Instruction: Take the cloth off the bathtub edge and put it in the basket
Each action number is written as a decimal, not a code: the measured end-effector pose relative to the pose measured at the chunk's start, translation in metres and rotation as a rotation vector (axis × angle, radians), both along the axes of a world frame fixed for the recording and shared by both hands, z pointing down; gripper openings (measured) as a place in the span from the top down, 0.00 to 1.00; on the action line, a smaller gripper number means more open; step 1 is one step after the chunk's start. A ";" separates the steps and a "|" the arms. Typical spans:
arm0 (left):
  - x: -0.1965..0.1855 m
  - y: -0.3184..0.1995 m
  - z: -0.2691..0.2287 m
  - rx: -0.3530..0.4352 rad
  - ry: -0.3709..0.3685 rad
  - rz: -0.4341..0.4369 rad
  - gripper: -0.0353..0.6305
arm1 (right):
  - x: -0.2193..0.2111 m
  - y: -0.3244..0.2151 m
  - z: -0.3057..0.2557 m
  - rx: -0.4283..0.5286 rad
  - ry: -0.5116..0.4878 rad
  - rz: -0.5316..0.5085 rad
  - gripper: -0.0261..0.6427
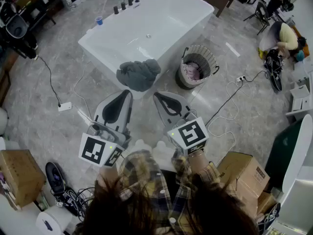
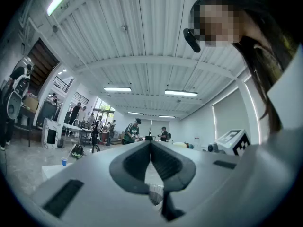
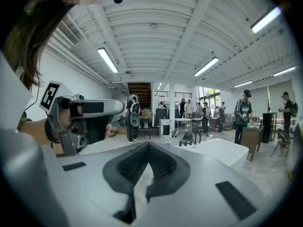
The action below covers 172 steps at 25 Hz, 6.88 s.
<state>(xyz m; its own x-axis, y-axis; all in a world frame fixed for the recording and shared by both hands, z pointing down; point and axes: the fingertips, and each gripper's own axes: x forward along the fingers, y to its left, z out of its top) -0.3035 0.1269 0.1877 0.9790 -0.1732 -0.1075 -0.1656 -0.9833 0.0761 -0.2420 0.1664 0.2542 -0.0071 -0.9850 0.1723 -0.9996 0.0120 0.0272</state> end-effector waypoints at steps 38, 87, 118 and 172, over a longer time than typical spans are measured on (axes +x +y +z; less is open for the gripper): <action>0.041 -0.071 0.018 -0.003 -0.012 -0.098 0.92 | 0.040 -0.052 0.039 -0.092 -0.020 -0.098 0.94; 0.215 -0.330 0.044 -0.052 -0.080 -0.325 0.92 | 0.221 -0.341 0.068 -0.180 -0.024 -0.352 0.94; 0.185 -0.334 0.150 -0.244 -0.270 -0.658 0.92 | 0.211 -0.369 0.149 -0.382 -0.024 -0.701 0.94; 0.102 -0.267 0.525 -0.932 -0.676 -0.468 0.48 | 0.154 -0.288 0.448 -0.979 -0.175 -0.631 0.42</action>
